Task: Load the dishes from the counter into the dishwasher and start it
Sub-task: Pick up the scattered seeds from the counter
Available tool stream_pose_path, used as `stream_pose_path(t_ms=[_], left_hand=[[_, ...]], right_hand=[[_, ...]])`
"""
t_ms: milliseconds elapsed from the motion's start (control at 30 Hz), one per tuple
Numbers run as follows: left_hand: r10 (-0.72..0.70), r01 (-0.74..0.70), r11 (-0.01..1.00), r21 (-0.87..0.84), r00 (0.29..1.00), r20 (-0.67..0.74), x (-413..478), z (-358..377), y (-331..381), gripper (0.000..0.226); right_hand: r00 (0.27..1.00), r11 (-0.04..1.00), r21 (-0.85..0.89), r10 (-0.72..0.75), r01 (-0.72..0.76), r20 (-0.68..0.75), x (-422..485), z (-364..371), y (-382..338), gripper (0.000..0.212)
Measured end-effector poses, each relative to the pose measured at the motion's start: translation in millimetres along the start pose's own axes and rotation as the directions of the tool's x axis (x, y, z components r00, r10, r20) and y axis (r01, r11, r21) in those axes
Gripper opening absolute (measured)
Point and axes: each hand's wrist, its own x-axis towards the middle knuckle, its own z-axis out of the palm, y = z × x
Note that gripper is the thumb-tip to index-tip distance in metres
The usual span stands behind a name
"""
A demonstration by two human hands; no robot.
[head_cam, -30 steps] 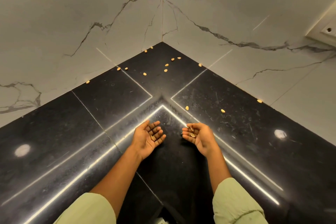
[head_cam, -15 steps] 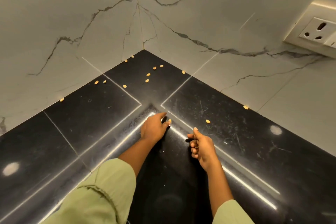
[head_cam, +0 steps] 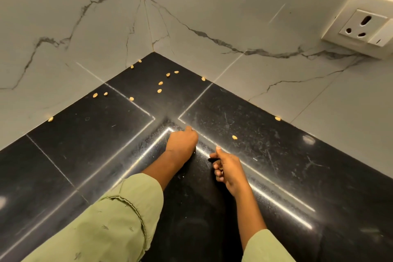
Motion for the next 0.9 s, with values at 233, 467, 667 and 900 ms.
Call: stream_pose_path(t_ms=[233, 467, 667, 900], left_hand=[[-0.207, 0.148, 0.762, -0.631, 0.978, -0.020, -10, 18, 9, 0.013], [-0.093, 0.389, -0.460, -0.798, 0.873, 0.479, -19, 6, 46, 0.011], [0.080, 0.386, -0.698, -0.603, 0.879, 0.469, -17, 2, 51, 0.035], [0.157, 0.373, -0.811, -0.450, 0.881, 0.447, -7, 13, 63, 0.063]], right_hand=[[1.000, 0.995, 0.103, 0.003, -0.003, -0.001, -9, -5, -2, 0.043], [1.000, 0.982, 0.189, 0.003, 0.000, -0.020, -8, -15, -4, 0.053], [0.999, 0.973, 0.232, 0.001, 0.009, -0.040, -9, -34, -3, 0.057], [1.000, 0.962, 0.274, -0.006, 0.013, -0.026, -9, -50, -5, 0.058]])
